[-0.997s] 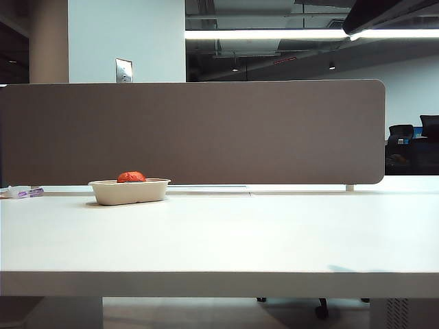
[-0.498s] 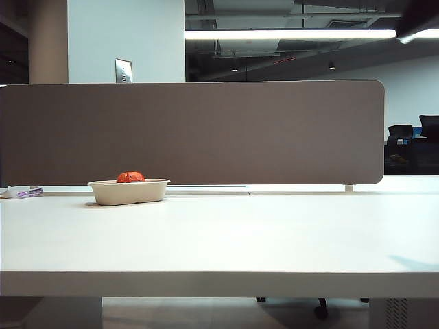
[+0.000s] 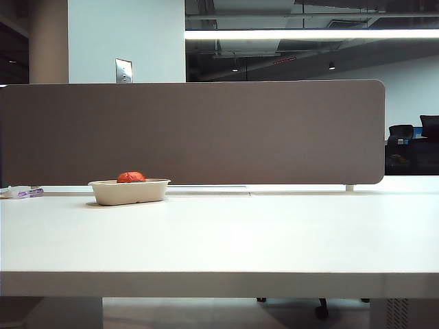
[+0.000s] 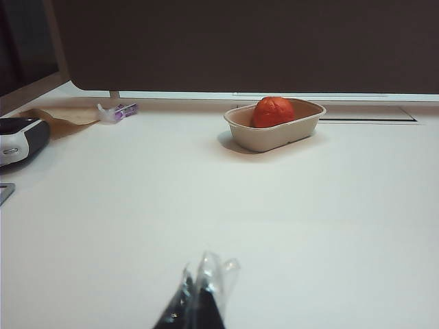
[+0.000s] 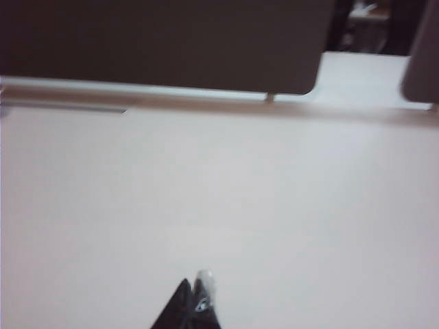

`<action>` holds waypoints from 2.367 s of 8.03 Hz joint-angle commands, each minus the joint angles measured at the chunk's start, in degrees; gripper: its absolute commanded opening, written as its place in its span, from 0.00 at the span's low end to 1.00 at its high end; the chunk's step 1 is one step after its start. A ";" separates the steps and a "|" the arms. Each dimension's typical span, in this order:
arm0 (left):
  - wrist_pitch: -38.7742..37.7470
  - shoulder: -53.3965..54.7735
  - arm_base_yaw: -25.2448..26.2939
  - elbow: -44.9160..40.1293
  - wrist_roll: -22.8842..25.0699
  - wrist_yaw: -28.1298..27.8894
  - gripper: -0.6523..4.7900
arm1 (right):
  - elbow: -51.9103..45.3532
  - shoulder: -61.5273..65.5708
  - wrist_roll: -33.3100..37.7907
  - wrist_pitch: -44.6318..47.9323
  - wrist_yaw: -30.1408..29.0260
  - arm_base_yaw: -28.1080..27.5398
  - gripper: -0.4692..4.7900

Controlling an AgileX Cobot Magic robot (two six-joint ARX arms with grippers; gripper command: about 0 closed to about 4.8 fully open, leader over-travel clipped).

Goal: Pick up the orange and place it into the paper lunchbox.

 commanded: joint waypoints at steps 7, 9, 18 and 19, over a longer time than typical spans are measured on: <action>0.55 -0.17 -0.02 -0.11 0.04 0.07 0.11 | -2.16 -5.57 0.04 1.09 0.09 -4.42 0.08; 0.57 -0.17 -0.02 -0.11 0.02 0.09 0.11 | -2.16 -5.57 0.04 1.07 -0.11 -4.42 0.08; 0.55 -0.17 -0.02 -0.11 0.04 0.07 0.11 | -2.14 -5.57 0.02 1.11 -0.07 -4.20 0.08; 0.57 -0.17 -0.02 -0.11 0.02 0.09 0.11 | -2.14 -5.57 0.02 1.11 -0.07 -4.20 0.08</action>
